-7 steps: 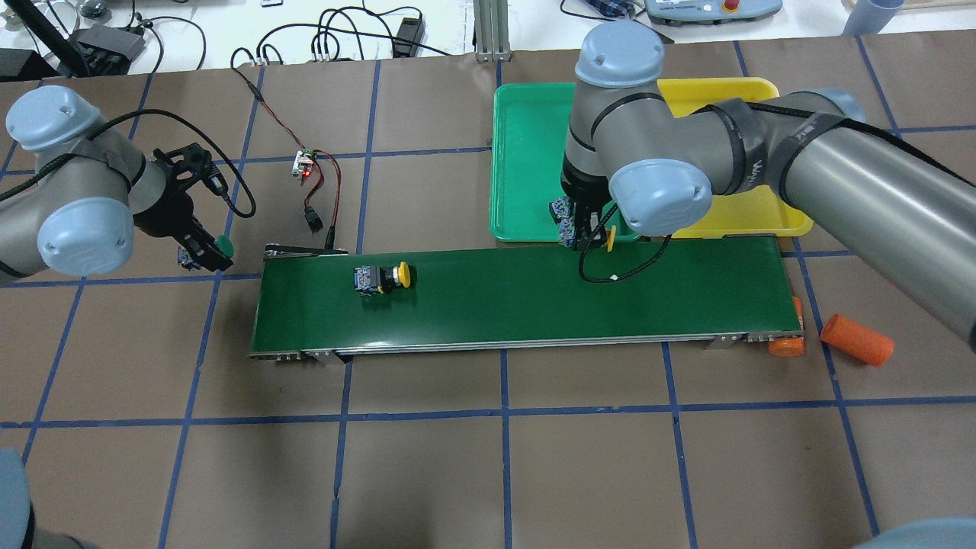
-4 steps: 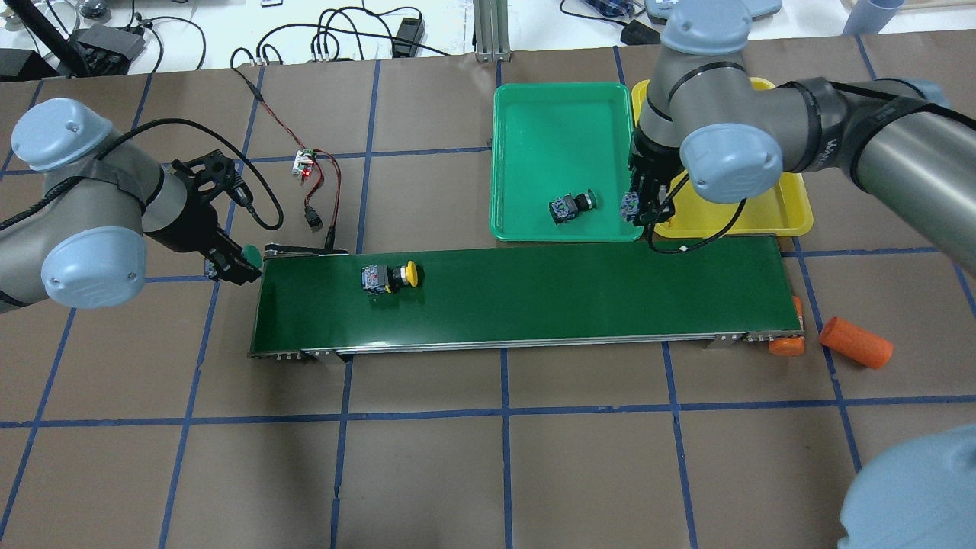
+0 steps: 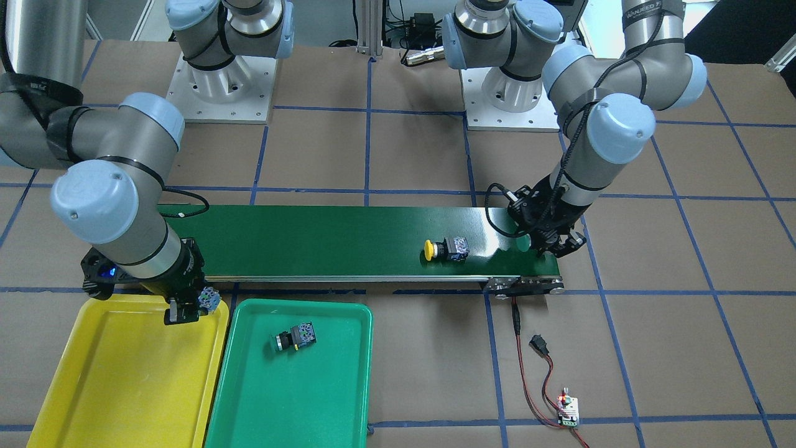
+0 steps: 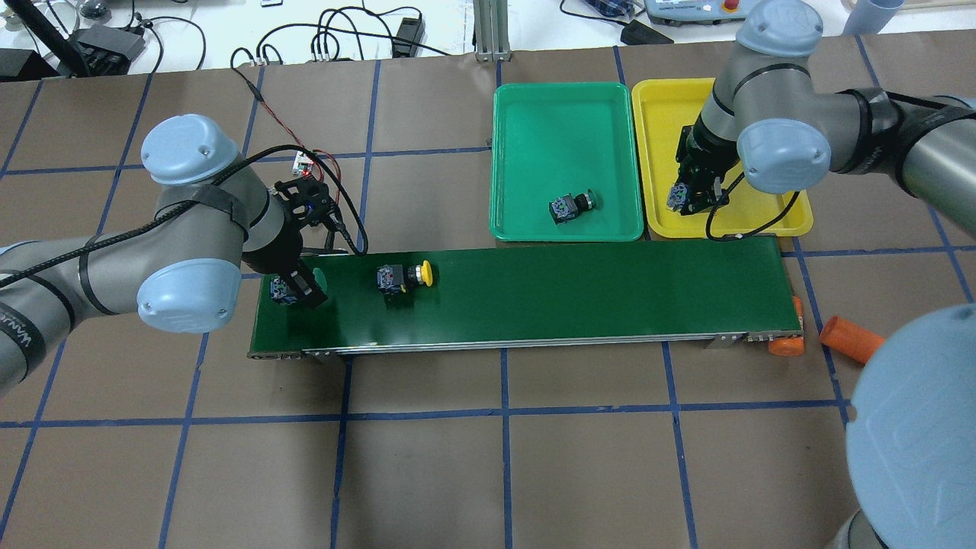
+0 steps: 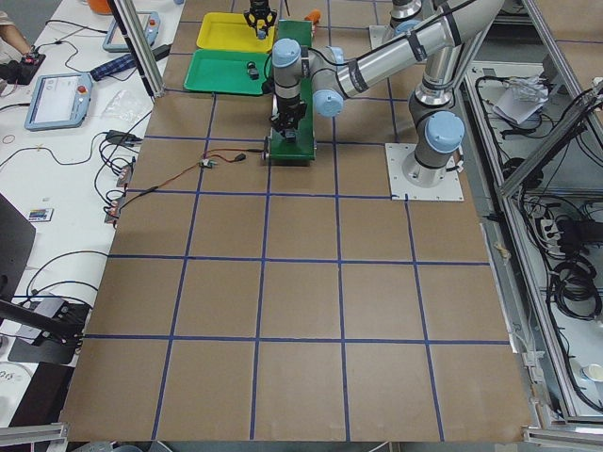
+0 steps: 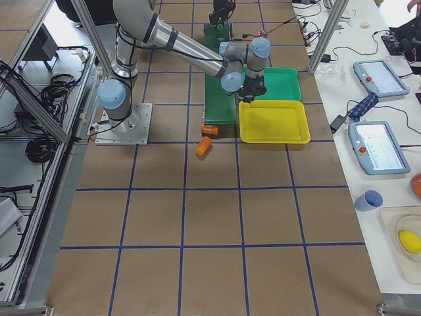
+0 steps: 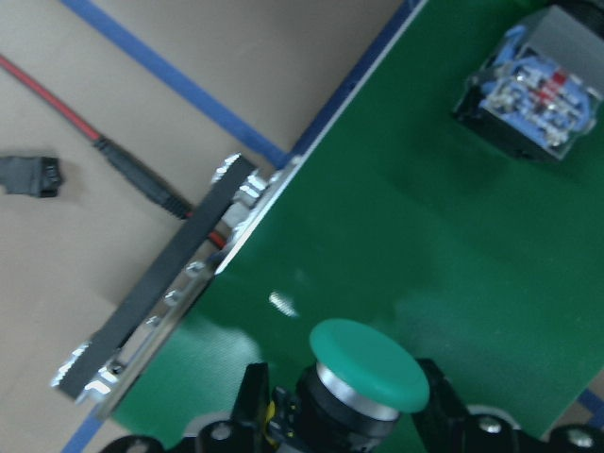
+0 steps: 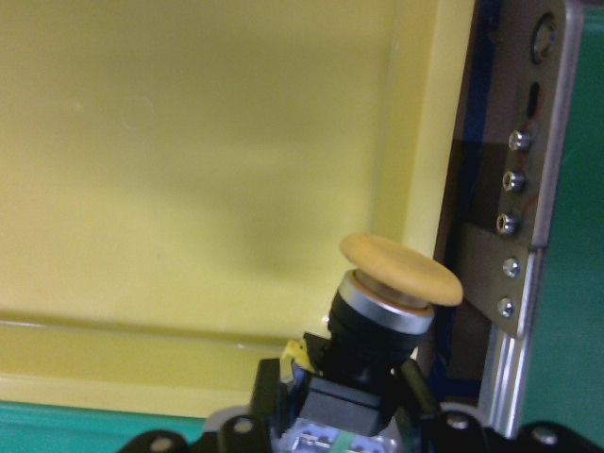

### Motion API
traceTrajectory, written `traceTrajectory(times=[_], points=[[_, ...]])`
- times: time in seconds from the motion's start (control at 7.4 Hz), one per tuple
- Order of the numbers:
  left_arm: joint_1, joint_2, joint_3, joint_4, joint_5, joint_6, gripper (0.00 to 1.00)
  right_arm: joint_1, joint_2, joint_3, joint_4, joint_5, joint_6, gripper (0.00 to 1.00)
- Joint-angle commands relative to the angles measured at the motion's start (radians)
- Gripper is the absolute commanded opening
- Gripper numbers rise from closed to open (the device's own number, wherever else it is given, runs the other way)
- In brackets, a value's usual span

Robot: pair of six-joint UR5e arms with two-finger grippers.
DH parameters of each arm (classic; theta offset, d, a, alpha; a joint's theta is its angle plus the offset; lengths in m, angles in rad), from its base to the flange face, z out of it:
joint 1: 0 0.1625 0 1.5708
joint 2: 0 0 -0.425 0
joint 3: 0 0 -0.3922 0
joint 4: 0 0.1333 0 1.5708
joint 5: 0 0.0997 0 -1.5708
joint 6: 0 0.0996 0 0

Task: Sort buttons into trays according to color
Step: 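Carry yellow button to yellow tray with right while left places green button, then release yellow button in yellow tray while left gripper lifts away from belt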

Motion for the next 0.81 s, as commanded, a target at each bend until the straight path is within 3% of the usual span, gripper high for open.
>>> traceTrajectory(times=[0.0,0.41,0.68], points=[[-0.013,-0.005,-0.047,0.088,-0.007,-0.005,1.00,-0.008,0.009,0.011,0.009,-0.003,-0.005,0.99],[-0.010,0.039,-0.026,0.109,-0.005,-0.010,1.00,-0.006,0.000,0.013,0.012,-0.007,-0.010,1.00],[0.114,0.053,0.125,-0.103,-0.020,-0.232,1.00,0.009,-0.063,0.017,0.085,-0.006,-0.010,1.00]])
